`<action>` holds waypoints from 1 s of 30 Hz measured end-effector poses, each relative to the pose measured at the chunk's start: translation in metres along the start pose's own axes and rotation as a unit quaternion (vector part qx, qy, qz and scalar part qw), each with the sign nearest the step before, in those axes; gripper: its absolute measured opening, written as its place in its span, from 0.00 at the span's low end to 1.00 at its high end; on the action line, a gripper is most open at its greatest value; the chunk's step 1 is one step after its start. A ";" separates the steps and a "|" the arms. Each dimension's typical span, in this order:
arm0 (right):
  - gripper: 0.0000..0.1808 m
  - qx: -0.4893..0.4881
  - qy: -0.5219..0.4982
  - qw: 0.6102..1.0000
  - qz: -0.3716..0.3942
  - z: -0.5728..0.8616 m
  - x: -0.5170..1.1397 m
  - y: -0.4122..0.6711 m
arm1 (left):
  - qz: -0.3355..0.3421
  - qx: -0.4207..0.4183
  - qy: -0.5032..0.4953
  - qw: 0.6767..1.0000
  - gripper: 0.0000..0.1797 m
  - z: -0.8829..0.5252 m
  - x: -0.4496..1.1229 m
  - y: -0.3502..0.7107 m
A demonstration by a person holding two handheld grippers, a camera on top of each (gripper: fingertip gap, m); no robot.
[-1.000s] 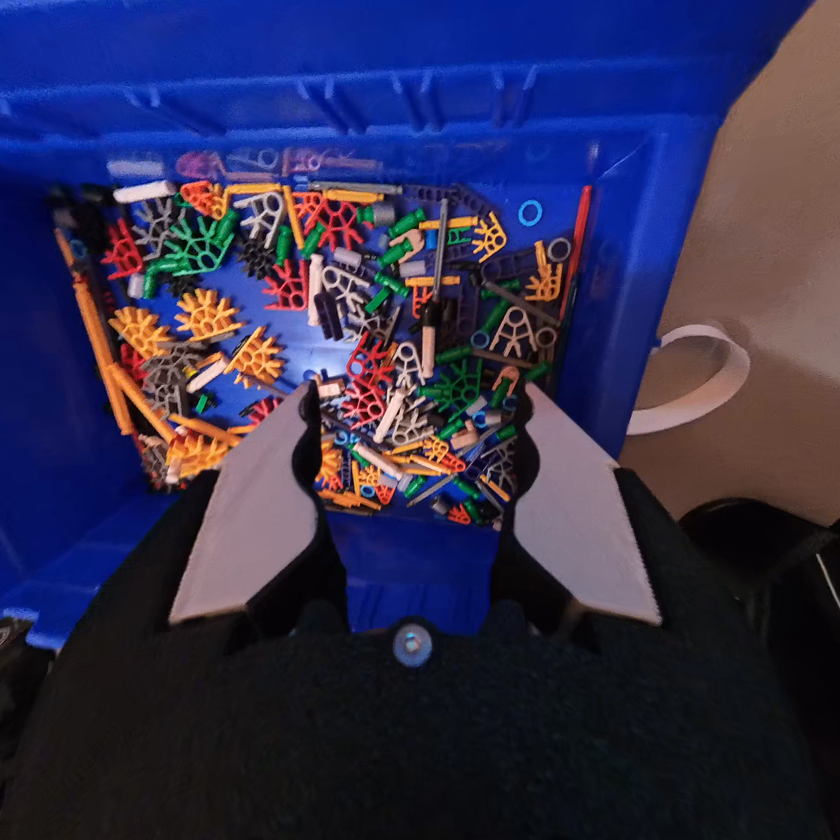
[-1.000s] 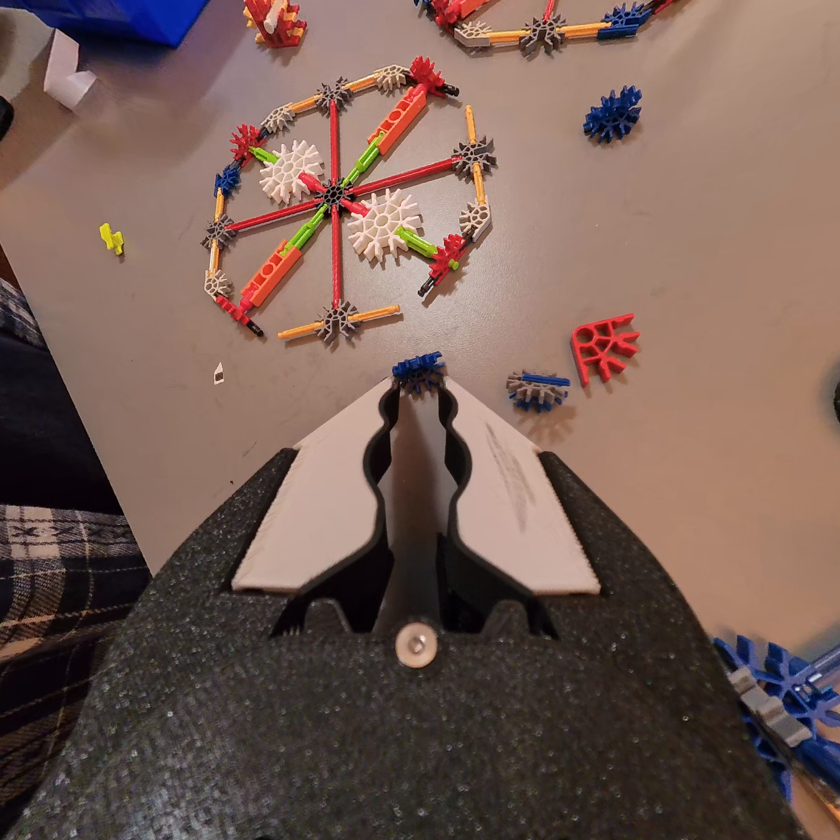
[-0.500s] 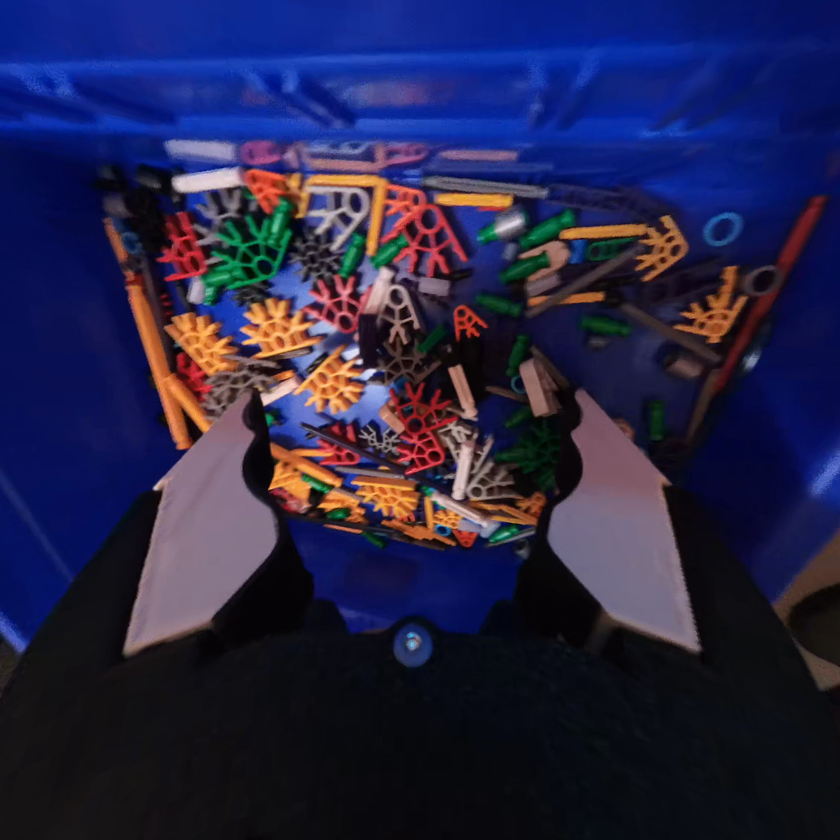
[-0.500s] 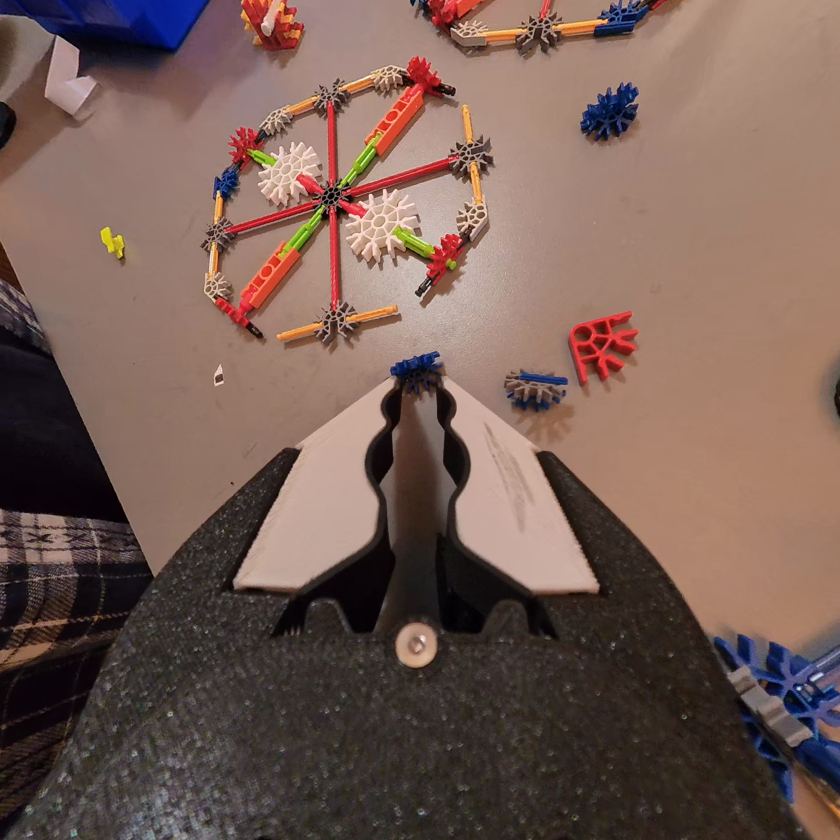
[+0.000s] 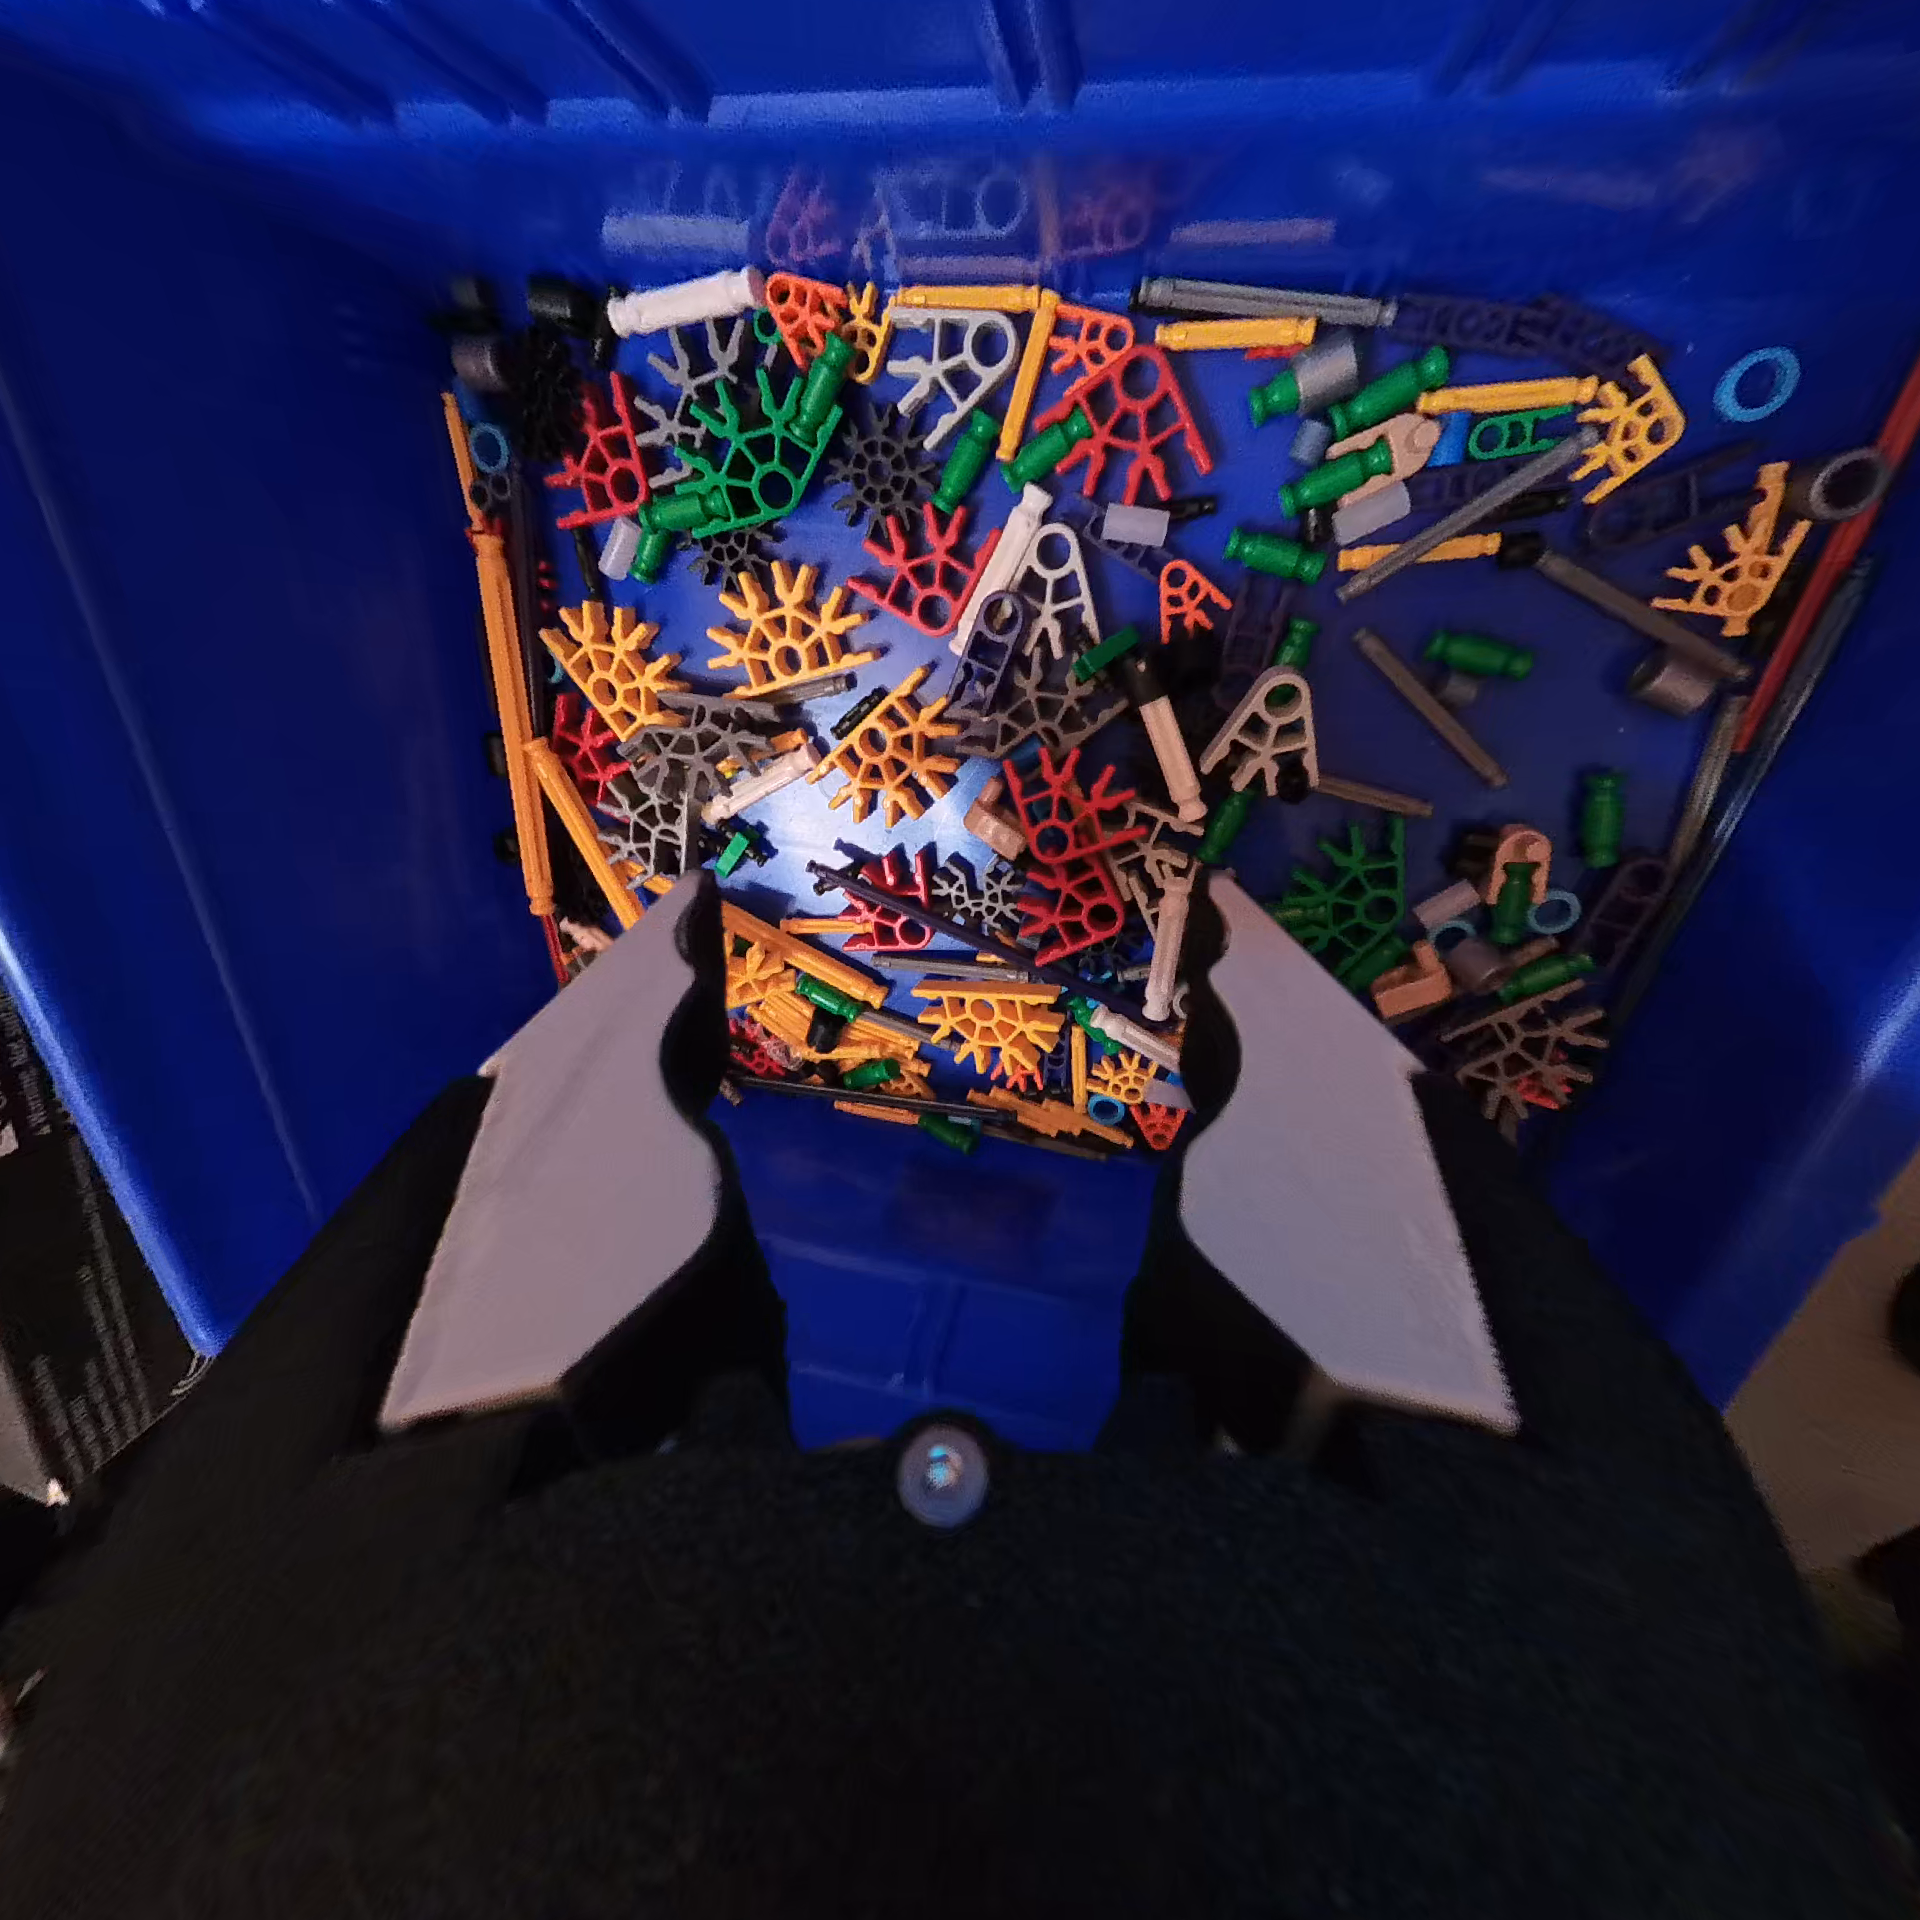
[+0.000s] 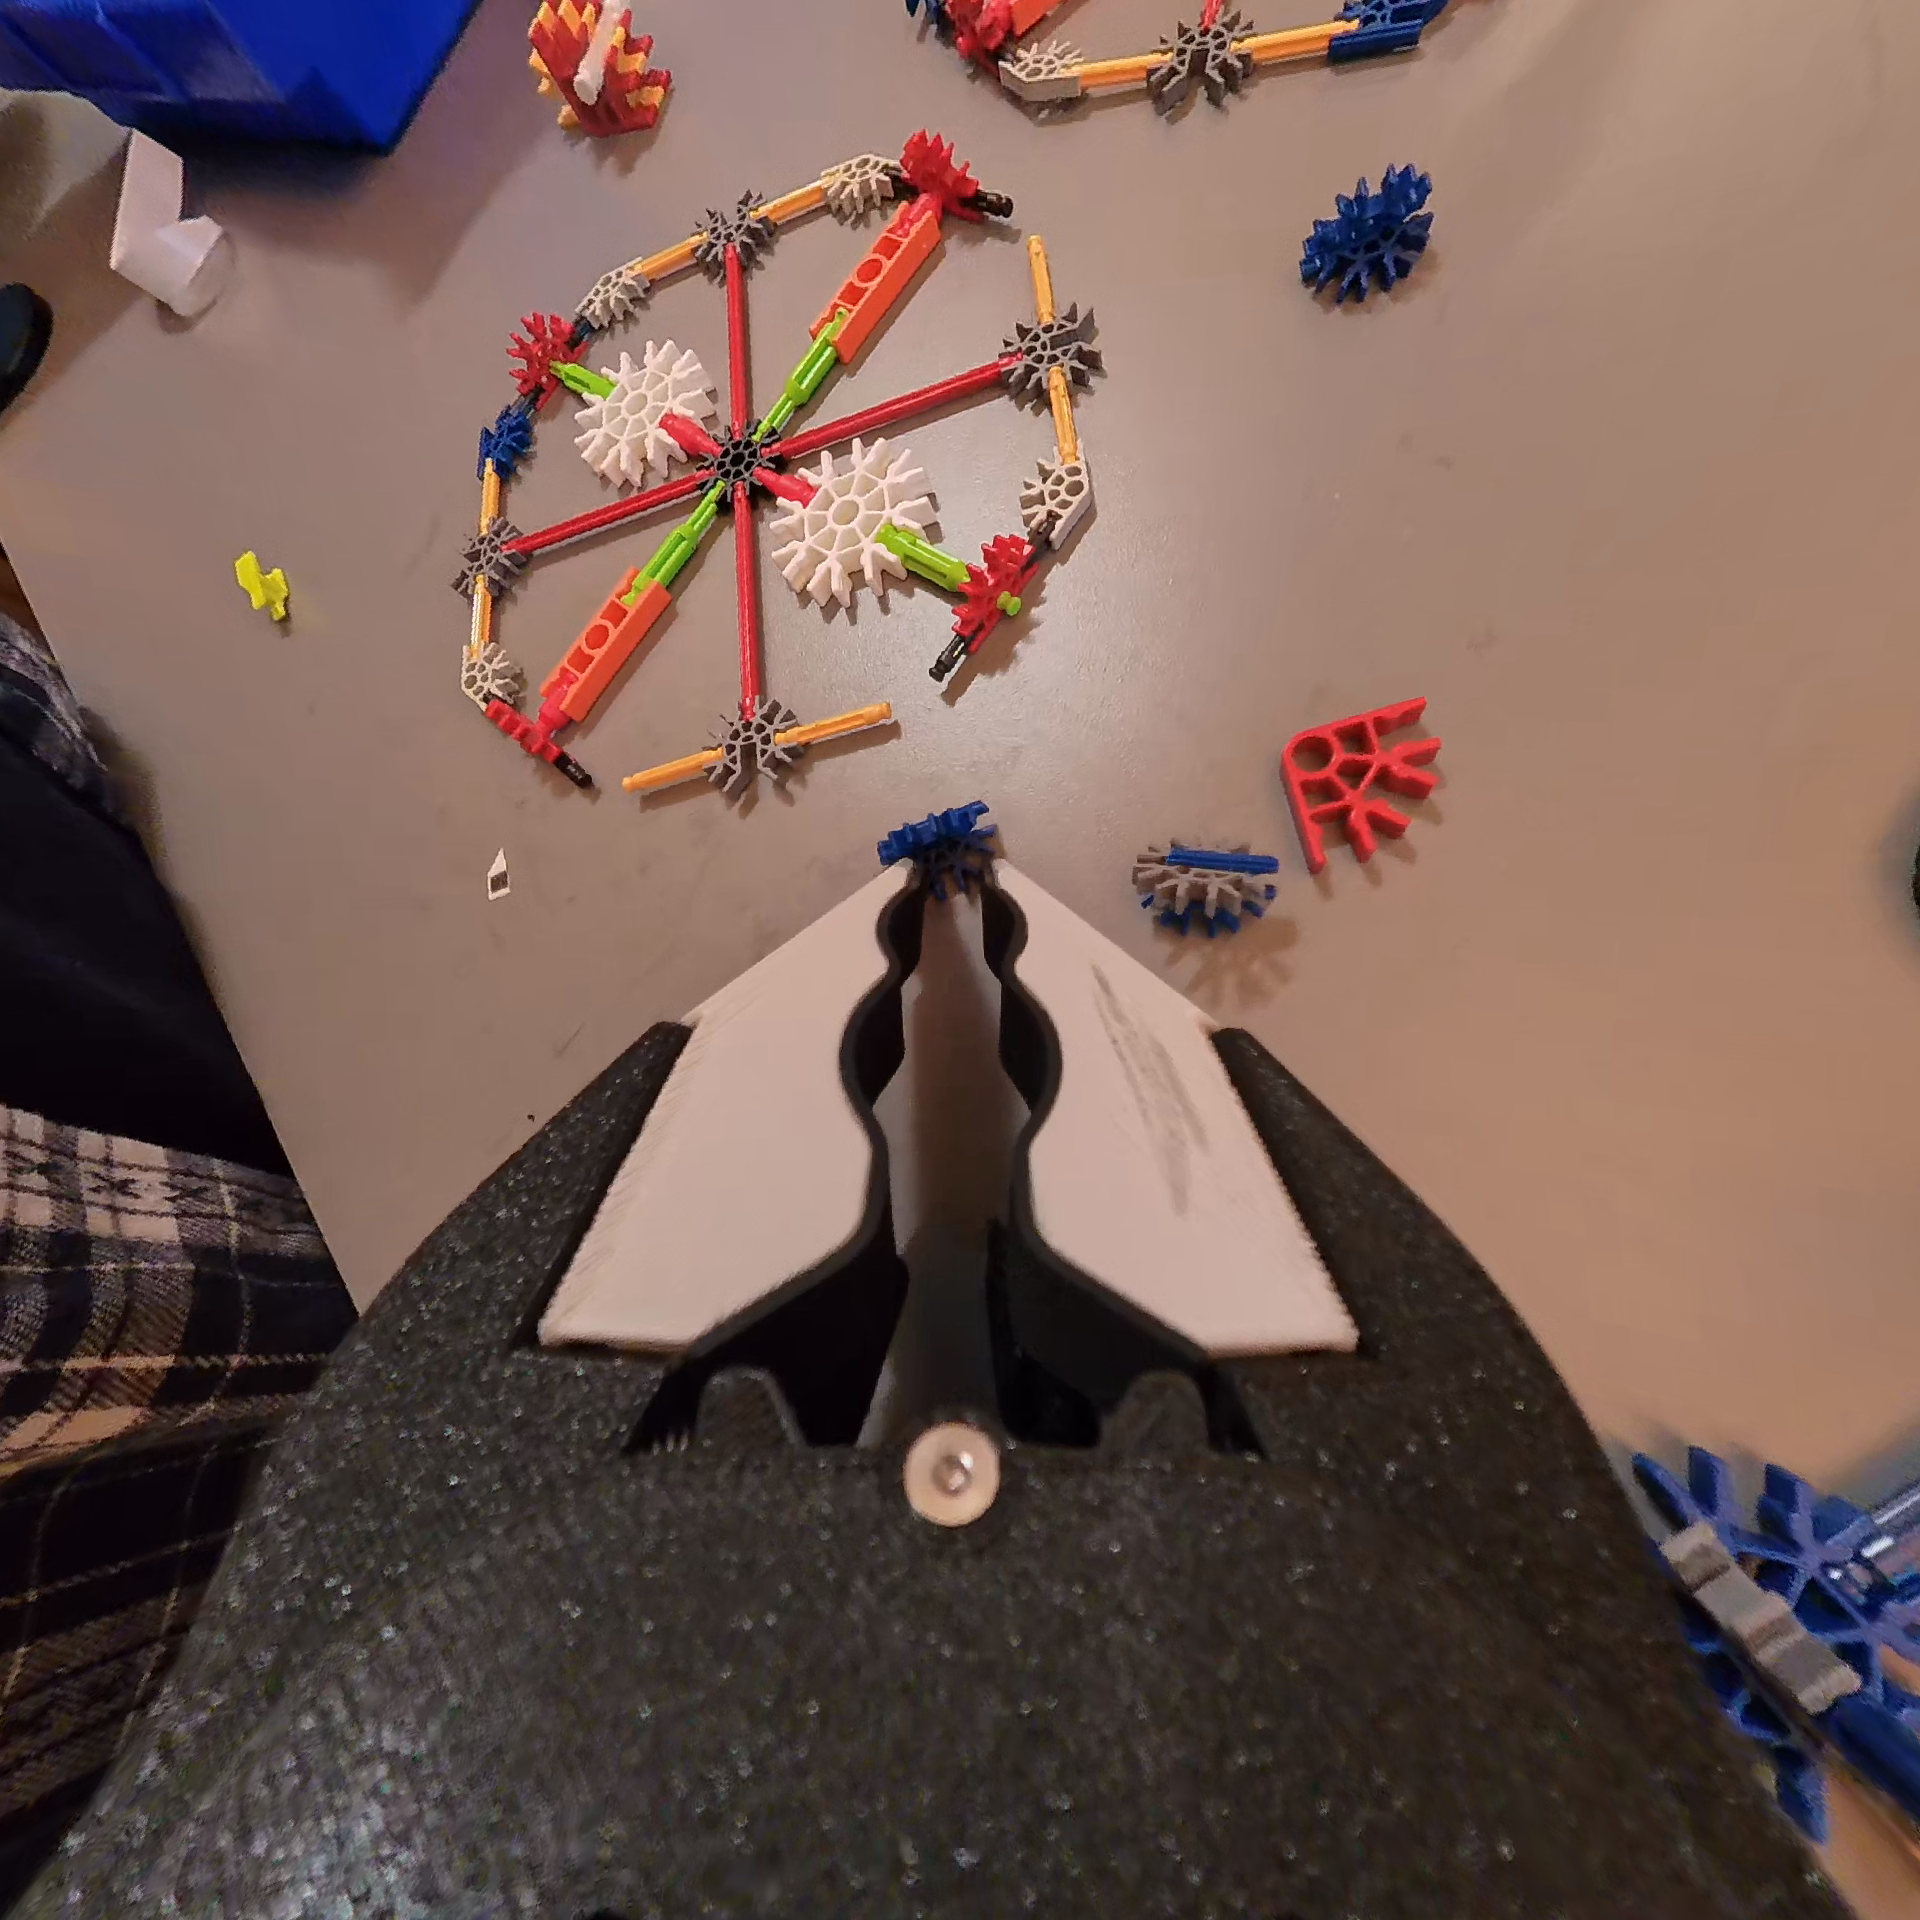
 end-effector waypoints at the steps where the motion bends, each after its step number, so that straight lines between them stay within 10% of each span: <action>1: 0.05 0.001 0.001 1.000 0.000 0.000 0.000 0.000 | 0.009 0.001 -0.002 1.000 0.45 0.000 0.000 0.002; 21: 0.05 0.008 0.005 1.000 0.000 0.001 0.000 0.000 | 0.006 0.045 -0.098 0.994 0.02 0.021 0.023 0.020; 30: 0.04 0.012 0.010 1.000 0.000 0.002 0.000 0.000 | 0.008 0.024 -0.077 0.997 0.15 0.003 0.011 0.015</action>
Point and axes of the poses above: each gripper's, where its closed fingertips meet, x out along the fingers, y out of its top, z = x × y across the jaws, the point moved 6 cm from there along -x, back along the fingers, and after that the axes turned 9 degrees about -z, right-handed, at the moved point
